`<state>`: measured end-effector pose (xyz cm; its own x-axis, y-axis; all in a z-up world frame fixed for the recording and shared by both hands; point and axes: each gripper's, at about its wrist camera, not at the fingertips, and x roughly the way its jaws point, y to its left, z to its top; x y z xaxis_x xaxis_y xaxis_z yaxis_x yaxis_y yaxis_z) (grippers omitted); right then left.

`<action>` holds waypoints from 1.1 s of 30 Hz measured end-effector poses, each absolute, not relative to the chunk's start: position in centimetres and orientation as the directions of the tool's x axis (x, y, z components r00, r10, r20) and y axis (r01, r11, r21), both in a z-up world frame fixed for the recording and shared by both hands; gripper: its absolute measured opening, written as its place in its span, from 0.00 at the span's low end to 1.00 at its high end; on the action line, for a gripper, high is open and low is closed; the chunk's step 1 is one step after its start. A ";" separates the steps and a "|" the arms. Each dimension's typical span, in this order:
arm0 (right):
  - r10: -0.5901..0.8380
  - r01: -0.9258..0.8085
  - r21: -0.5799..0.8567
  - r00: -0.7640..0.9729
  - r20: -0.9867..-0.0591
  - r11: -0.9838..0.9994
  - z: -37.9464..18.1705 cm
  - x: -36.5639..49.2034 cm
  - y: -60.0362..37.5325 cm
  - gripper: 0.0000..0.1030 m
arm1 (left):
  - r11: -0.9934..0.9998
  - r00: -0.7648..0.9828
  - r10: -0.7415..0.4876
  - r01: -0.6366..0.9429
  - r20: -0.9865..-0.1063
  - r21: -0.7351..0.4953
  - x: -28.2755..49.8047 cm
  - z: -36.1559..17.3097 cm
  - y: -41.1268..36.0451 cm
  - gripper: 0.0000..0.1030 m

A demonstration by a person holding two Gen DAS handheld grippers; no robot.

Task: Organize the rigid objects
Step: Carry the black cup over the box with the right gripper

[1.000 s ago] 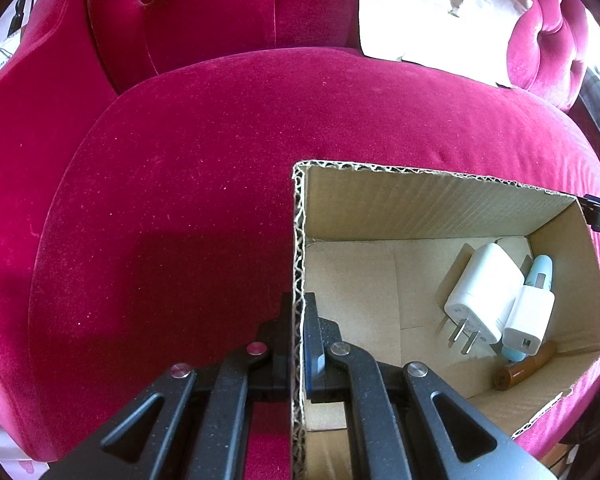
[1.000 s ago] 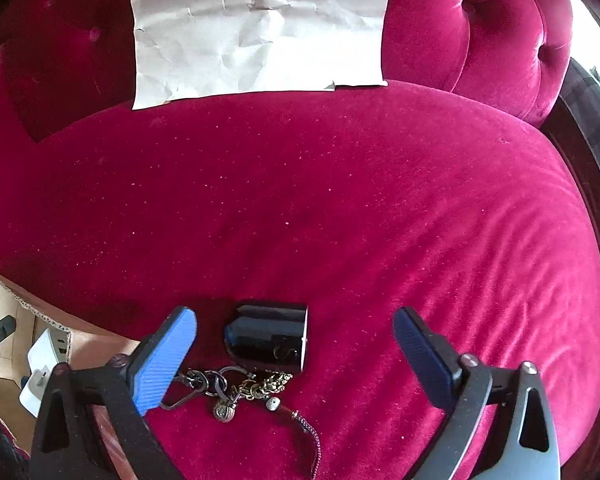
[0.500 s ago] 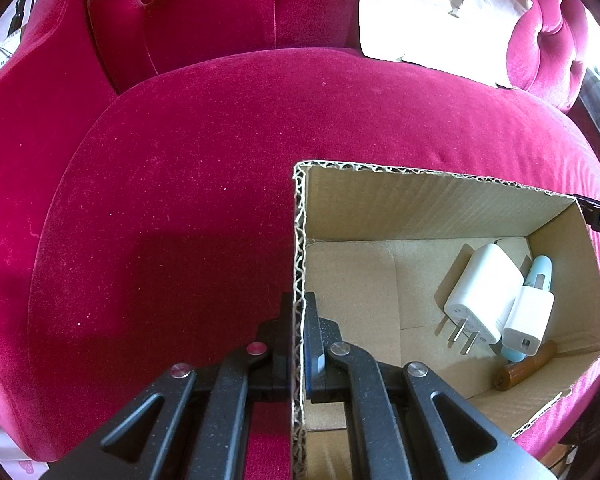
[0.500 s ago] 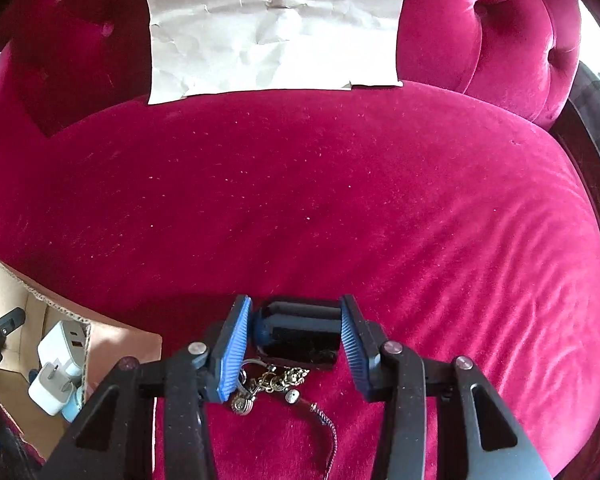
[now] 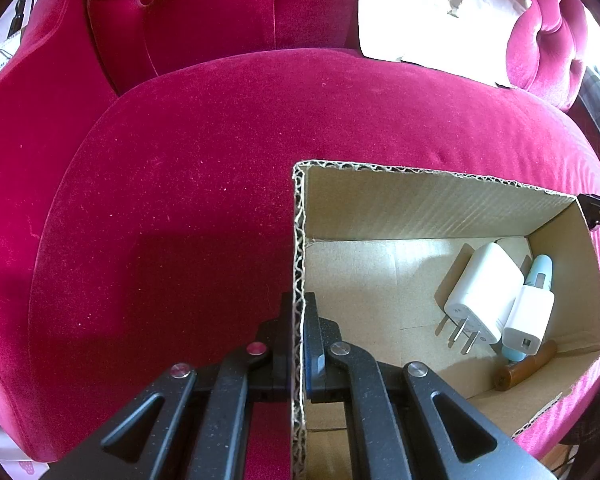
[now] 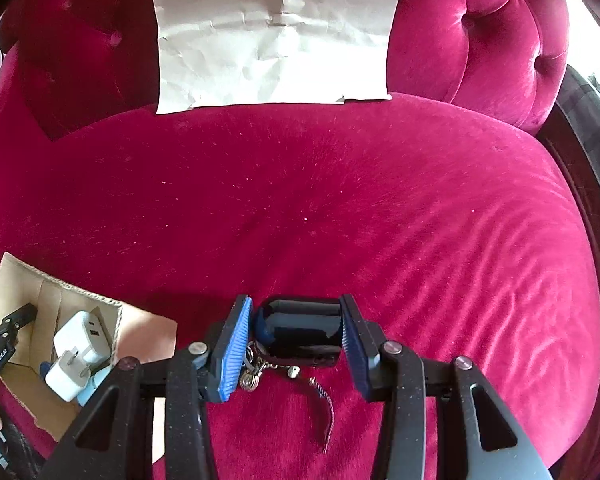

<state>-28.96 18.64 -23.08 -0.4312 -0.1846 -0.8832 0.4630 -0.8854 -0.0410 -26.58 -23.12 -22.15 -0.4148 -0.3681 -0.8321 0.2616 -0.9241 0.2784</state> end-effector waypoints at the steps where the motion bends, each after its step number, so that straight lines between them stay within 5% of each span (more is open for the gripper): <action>1: -0.185 0.463 -0.041 -0.433 -0.882 -0.885 -22.9 -28.8 18.7 0.45 | -0.924 -0.415 -0.370 0.260 -0.831 0.281 -26.4 -22.2 -23.2 0.02; 33: -0.253 0.536 -0.039 -0.459 -0.852 -0.844 -17.0 -22.7 14.7 0.45 | -0.923 -0.419 -0.373 0.259 -0.828 0.285 -24.9 -23.0 -20.1 0.02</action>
